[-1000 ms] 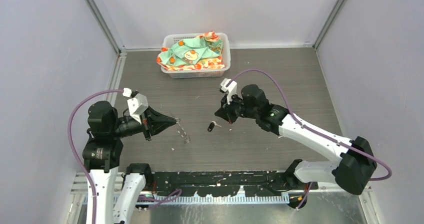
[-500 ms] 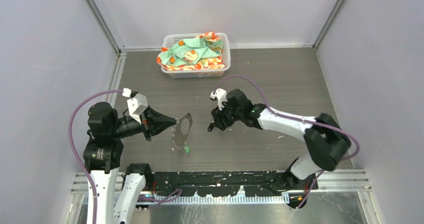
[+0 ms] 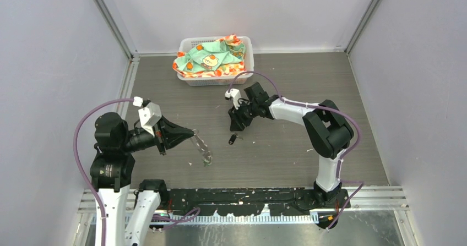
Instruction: Put the keys on the keyring
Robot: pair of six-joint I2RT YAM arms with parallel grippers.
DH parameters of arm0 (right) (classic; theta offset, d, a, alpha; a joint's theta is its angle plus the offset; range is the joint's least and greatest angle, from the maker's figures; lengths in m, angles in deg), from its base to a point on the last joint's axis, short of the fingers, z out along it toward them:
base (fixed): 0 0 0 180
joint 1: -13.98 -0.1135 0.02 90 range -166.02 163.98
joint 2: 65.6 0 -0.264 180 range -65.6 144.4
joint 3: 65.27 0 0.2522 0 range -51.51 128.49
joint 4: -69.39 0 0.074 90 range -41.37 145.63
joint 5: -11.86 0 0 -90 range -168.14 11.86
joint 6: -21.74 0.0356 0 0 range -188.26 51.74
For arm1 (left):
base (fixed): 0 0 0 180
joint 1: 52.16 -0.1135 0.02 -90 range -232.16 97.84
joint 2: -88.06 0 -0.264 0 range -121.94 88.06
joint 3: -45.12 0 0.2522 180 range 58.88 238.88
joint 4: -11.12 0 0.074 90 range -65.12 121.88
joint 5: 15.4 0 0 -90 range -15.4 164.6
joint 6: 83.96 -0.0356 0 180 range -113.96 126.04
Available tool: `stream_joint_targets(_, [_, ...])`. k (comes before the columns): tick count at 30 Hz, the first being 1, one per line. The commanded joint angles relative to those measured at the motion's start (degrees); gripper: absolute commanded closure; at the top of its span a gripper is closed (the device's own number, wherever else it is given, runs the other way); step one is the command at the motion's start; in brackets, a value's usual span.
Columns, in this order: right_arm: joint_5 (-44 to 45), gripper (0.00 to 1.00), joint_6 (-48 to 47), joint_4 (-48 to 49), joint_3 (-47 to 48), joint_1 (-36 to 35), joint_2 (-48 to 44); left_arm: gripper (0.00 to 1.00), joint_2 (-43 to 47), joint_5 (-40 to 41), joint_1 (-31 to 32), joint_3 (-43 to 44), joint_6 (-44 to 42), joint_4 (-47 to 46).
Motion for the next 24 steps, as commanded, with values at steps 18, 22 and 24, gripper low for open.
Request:
stream_joint_targets(18, [-7.31, 0.58, -2.9, -5.2, 3.73, -0.99, 5.59, 0.99, -0.18, 1.5, -0.36, 2.51, 2.34, -1.62])
stream_joint_targets(22, [-7.17, 0.62, -2.43, -5.23, 3.64, -1.32, 5.73, 0.99, -0.42, 1.63, -0.36, 2.66, 2.24, -1.71])
stream_joint_targets(24, [-7.14, 0.63, -2.46, -5.21, 3.56, -1.39, 5.64, 0.99, -0.45, 1.75, -0.36, 2.83, 2.03, -1.56])
